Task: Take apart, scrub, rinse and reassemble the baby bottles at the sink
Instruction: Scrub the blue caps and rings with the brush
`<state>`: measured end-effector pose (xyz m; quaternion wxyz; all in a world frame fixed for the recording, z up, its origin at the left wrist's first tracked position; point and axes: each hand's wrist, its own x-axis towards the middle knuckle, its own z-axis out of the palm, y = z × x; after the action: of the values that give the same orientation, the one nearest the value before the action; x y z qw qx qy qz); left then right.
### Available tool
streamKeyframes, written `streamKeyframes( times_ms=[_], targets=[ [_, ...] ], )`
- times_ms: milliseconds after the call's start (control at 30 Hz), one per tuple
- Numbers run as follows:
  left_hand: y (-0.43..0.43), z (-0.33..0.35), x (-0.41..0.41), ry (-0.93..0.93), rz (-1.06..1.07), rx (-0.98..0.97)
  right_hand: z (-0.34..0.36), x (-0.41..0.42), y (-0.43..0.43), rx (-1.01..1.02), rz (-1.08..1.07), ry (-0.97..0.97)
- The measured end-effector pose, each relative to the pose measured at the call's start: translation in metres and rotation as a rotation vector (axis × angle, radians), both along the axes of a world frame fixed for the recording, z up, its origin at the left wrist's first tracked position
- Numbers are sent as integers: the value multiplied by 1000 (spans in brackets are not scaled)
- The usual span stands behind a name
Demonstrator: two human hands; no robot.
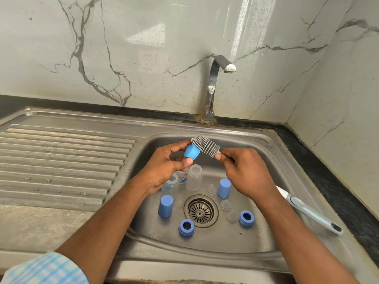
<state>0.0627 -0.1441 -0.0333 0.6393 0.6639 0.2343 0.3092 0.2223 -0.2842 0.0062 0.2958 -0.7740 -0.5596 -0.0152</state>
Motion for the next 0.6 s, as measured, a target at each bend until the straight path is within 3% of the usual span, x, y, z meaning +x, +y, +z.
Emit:
streamKeyframes(
  times_ms=[200,433,600],
  targets=[
    [-3,2,6,-92,25,-181,-2,-6,0,-11,75,12],
    [-3,3,7,-91,78,-153,-3,2,2,-9,-20,-12],
    [6,4,3,-174,164,-244,-4,-13,1,-58,87,-33]
  ],
)
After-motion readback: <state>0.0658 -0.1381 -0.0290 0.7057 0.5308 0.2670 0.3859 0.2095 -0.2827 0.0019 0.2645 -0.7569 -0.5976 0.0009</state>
